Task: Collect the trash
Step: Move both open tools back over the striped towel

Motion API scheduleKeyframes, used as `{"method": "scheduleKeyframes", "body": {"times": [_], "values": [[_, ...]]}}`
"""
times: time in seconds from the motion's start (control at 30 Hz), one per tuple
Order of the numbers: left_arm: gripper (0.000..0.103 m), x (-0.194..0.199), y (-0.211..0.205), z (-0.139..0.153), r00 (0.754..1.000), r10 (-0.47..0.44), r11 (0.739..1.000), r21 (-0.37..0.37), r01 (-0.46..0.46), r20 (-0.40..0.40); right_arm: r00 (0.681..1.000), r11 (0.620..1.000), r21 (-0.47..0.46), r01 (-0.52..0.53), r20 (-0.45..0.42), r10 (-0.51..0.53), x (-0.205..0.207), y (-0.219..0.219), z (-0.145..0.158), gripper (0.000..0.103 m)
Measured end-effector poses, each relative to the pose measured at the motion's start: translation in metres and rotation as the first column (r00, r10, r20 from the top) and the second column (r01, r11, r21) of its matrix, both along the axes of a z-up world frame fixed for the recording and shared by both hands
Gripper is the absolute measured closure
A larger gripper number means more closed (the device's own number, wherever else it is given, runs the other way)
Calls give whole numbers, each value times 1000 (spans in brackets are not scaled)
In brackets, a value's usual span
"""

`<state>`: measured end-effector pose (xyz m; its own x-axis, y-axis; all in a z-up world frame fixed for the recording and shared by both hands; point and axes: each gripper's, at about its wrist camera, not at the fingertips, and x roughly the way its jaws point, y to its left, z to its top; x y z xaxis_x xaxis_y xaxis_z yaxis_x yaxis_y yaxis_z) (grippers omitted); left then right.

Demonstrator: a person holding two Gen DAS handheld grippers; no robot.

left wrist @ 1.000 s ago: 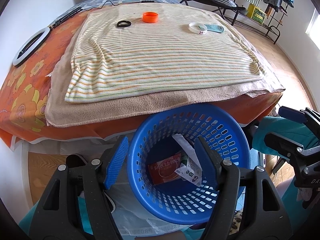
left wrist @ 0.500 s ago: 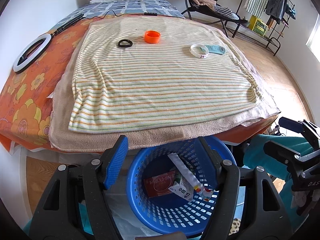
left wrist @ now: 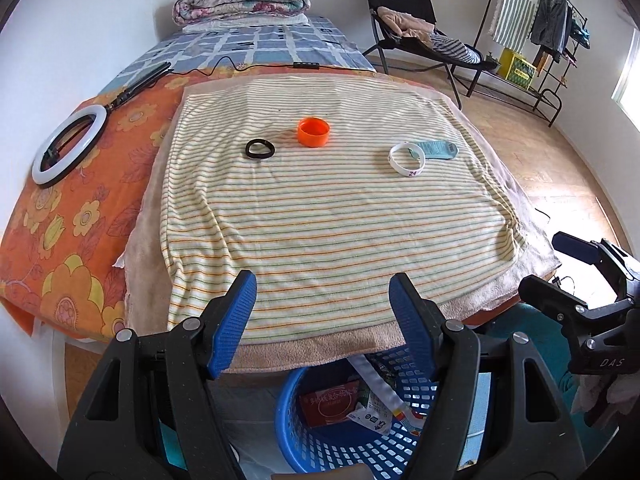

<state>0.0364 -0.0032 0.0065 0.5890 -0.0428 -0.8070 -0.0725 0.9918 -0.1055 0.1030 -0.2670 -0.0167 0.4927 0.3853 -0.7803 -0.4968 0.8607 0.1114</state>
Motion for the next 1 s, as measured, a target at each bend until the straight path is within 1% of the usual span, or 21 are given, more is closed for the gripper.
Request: {"method": "scheduleKeyframes", "body": {"times": [0.13,0.3,0.37,0.43,0.6,0.7,0.8,0.87,1.0], "values": [[32,10,12,5,1000,21,1000,7,-21,7,1000,999,31,13,25,-14,16,3,7,5],[32,28,26,8,1000,29,999,15,-29,9,999,998,53,21,28,-23,40,14,16,5],[32,36,32,8,1000,30,1000,9,-30,8,999,998,54,21,38,-23,50,19,19,6],[32,42,39,8,999,36,999,0,-36,24,999,999,48,22,38,-23,60,23,20,6],[32,64,54,5,998,59,998,-18,-59,21,1000,1000,24,16,4,-16,88,36,21,7],[32,74,62,2,997,72,997,-21,-72,22,1000,1000,7,21,17,-21,99,45,25,8],[32,84,68,0,997,80,996,-33,-80,17,999,999,13,34,39,-35,108,51,28,8],[32,91,71,-2,997,75,997,-28,-74,14,998,999,26,37,46,-38,114,55,29,8],[32,104,76,-6,998,67,997,-34,-66,10,999,999,38,27,38,-29,126,63,26,11]]}}
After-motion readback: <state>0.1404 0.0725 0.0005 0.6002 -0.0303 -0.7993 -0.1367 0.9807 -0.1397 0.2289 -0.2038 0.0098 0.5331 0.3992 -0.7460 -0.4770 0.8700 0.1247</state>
